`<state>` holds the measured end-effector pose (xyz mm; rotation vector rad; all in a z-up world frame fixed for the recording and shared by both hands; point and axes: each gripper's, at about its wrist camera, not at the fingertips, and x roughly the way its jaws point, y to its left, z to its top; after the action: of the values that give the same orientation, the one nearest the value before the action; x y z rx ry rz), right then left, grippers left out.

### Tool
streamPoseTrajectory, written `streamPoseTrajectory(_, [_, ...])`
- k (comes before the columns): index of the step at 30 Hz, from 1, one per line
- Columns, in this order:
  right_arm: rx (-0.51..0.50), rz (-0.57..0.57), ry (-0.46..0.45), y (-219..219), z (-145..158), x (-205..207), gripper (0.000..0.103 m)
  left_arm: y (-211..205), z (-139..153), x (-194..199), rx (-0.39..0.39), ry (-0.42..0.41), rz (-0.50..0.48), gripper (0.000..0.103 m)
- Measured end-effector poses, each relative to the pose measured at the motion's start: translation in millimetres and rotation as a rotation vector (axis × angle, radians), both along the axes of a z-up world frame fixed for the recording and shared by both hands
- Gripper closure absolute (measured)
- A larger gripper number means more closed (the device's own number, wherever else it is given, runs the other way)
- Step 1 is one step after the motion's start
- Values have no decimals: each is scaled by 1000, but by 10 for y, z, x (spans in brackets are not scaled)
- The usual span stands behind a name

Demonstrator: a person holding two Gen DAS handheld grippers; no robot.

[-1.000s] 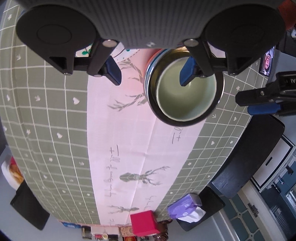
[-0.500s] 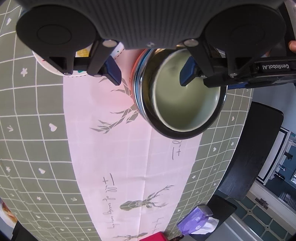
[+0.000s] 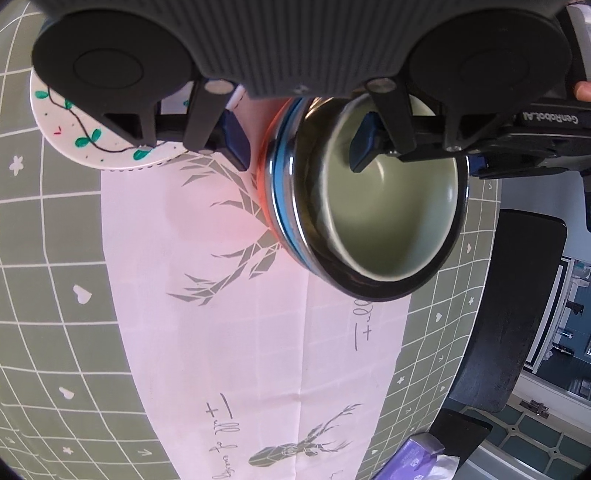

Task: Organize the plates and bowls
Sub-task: 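Lift the bowl stack with both grippers and carry it toward the leaf-pattern plate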

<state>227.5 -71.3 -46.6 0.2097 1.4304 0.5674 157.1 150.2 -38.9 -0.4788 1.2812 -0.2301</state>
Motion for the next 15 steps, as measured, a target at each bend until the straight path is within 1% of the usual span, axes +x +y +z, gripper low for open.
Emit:
streamPoseTrajectory(3, [-8, 7, -5, 6, -7, 21, 44, -25, -14, -13, 24, -30, 12, 26])
streamPoseTrajectory(6, [-5, 6, -4, 3, -12, 26, 45, -28, -32, -35, 21, -46, 33, 28])
streamPoseTrajectory(10, [3, 8, -4, 7, -18, 25, 46, -33, -35, -72, 4, -65, 62, 37])
streamPoseTrajectory(15, [11, 5, 0, 10, -20, 28, 47, -72, -51, -103, 6, -69, 107, 41])
